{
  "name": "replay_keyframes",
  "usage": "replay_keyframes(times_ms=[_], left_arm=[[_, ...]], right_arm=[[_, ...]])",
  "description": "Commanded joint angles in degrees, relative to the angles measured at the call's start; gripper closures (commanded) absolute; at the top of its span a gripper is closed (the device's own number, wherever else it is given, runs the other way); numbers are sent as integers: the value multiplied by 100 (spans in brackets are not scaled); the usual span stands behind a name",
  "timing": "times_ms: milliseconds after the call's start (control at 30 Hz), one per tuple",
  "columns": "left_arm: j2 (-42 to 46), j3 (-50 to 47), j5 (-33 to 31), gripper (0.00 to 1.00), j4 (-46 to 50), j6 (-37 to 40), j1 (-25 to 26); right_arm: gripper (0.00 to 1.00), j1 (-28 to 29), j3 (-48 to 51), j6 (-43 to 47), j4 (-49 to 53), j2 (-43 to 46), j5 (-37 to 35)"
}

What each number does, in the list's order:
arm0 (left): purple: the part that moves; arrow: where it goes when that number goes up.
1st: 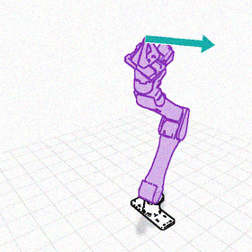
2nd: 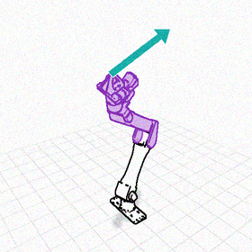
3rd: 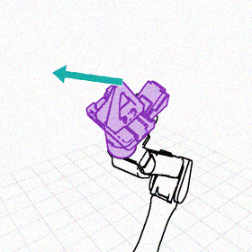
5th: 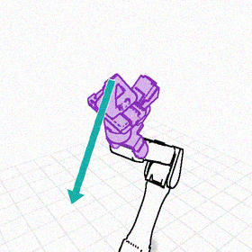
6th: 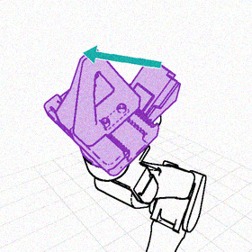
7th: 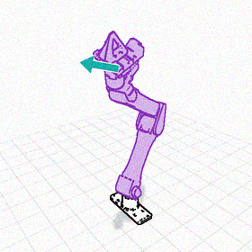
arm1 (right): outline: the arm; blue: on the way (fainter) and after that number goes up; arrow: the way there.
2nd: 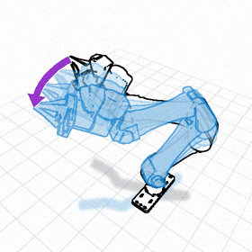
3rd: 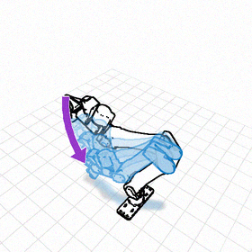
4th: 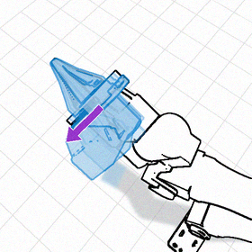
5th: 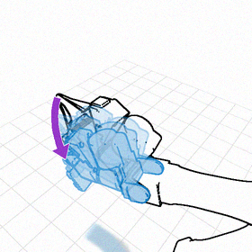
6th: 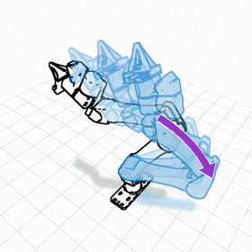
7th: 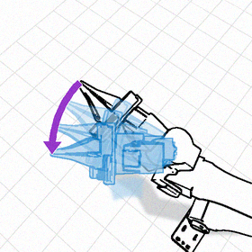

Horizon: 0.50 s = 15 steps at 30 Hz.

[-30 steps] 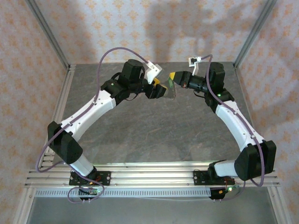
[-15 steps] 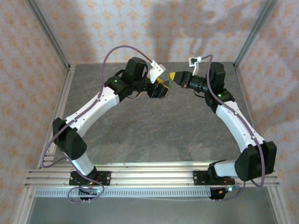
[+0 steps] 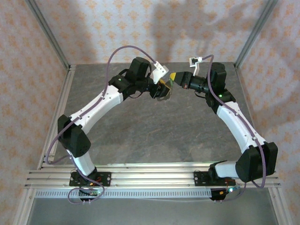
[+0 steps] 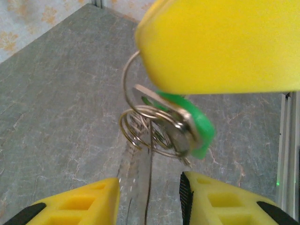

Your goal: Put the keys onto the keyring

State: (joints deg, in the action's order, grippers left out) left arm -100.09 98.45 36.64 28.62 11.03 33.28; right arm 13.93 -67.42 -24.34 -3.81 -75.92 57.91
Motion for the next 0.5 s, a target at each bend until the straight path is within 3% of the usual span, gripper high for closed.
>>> replay_keyframes(times_ms=[0,233,367,467], left_arm=[[-87,232,-34,61,56,66,21],[-40,154,-190,86,-76,49,26],[190,-111,-587,99,-337,40,21],[437,-378,-1141,100,-667,-28,23]], right_arm=[[100,-15,-198,70,-153,218,133],[100,-15,-141,97,-143,226,115],[100,-18,-67,131,-111,322,80],[100,-15,62,94,-130,466,33]])
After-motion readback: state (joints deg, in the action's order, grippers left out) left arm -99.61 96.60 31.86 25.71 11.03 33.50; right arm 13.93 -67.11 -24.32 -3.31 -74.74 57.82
